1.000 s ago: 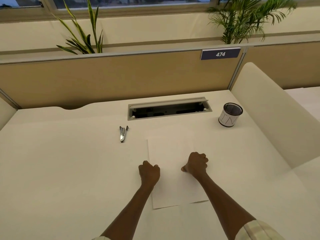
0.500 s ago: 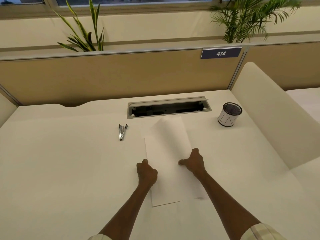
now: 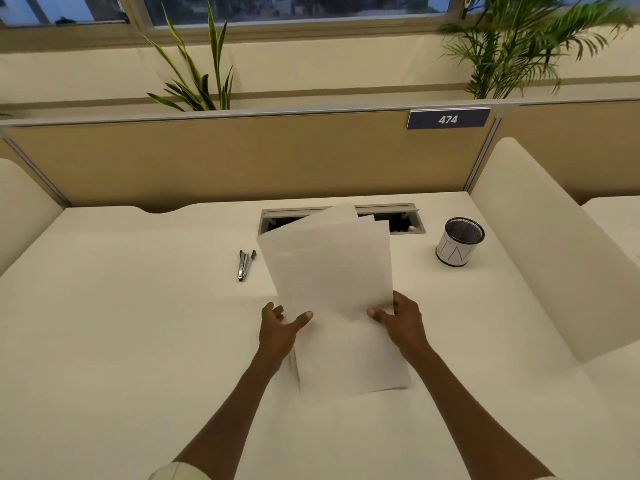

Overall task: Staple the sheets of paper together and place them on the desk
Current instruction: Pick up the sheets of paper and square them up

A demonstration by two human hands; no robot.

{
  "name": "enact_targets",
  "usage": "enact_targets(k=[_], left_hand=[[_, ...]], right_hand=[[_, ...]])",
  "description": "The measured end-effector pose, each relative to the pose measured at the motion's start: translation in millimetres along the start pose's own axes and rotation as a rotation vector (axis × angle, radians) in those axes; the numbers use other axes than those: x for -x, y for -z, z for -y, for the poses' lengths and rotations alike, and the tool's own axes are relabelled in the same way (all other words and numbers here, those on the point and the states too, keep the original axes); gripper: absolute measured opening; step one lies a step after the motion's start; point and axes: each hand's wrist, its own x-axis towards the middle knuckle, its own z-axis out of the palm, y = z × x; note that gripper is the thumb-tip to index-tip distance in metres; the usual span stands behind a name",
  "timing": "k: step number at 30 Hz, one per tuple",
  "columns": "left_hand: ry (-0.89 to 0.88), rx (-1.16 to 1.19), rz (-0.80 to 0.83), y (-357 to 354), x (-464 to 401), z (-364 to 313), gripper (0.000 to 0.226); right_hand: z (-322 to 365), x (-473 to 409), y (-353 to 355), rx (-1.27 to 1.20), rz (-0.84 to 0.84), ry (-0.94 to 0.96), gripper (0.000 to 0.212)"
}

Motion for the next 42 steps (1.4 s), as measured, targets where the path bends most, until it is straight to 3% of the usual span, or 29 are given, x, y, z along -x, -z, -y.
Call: enact_targets(k=[4, 6, 11, 14, 17, 21, 34, 42], left_hand=[[-0.221, -0.01, 0.009, -0.1, 10.5, -29.0, 0.024], [-0.305, -0.032, -0.088, -8.6, 17.1, -43.2, 0.016], [-0.527, -0.038, -0.378, -31.8, 40.2, -68.5, 0.014], [-0.648, -0.04, -0.47, -41.9, 59.4, -76.0, 0.008], [-0.628, 0.008, -0.464, -46.7, 69.0, -72.5, 0.007], [-0.54, 0.108, -0.416, -42.2, 75.8, -65.4, 0.036], [-0.536, 0.063, -0.439, -45.0, 69.6, -64.5, 0.015], [-0.536, 0.134, -0.41, -44.7, 69.4, -65.1, 0.028]], right_hand=[[15.5, 0.5, 14.5, -0.115, 0.033, 0.04, 0.028], [22.5, -2.7, 17.7, -0.132, 0.0, 0.072, 0.029], [46.0, -4.7, 15.8, -0.101, -0.128, 0.212, 0.028], [54.3, 4.5, 11.7, -0.13, -0.176, 0.268, 0.025], [51.2, 8.4, 11.0, -0.14, -0.173, 0.284, 0.03], [44.0, 11.1, 14.0, -0.16, -0.124, 0.291, 0.04], [47.5, 8.8, 17.9, -0.209, -0.126, 0.273, 0.038], [49.7, 14.0, 24.2, -0.267, -0.084, 0.257, 0.047]])
